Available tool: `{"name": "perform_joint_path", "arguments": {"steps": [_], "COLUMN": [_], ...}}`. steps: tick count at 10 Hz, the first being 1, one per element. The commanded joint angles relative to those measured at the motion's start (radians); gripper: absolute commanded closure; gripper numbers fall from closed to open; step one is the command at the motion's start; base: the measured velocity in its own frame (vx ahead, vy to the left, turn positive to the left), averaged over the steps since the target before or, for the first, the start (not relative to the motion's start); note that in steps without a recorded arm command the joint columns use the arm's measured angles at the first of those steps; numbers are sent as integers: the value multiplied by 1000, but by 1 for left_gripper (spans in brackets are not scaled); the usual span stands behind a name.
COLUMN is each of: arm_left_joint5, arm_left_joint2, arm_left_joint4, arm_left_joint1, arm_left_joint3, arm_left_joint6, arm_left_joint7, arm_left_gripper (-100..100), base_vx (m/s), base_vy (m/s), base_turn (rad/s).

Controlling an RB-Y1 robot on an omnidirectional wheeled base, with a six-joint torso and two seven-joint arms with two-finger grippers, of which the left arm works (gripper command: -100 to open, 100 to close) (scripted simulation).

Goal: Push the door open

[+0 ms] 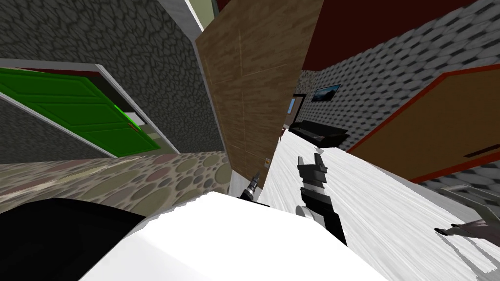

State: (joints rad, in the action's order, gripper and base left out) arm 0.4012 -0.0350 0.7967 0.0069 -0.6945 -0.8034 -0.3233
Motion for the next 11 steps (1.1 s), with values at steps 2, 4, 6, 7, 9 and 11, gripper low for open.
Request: {"name": "perform_joint_path", "arguments": {"steps": [2,4,6,7,9,11], "arm_left_joint5": [0,0,0,0,0,0], "arm_left_joint2": [40,57,50,41,4,14], "arm_left_joint4": [-4,-8,-12,-13,-17,-21], "arm_left_joint1": [-8,-17,-27,-30,-38,-38], "arm_left_joint3": [8,17,27,31,39,37], "arm_left_joint6": [3,7,11,12,15,12], "arm_left_joint7": [4,8,12,13,17,16], "arm_left_gripper": [-100,-100,-100,-100,-100,100], "base_vx": [136,220,245,199,223,30], "base_vy": [-74,-135,-133,-137,-115,-17], "base_turn": [-24,-19,-22,-27,-20,3]}}
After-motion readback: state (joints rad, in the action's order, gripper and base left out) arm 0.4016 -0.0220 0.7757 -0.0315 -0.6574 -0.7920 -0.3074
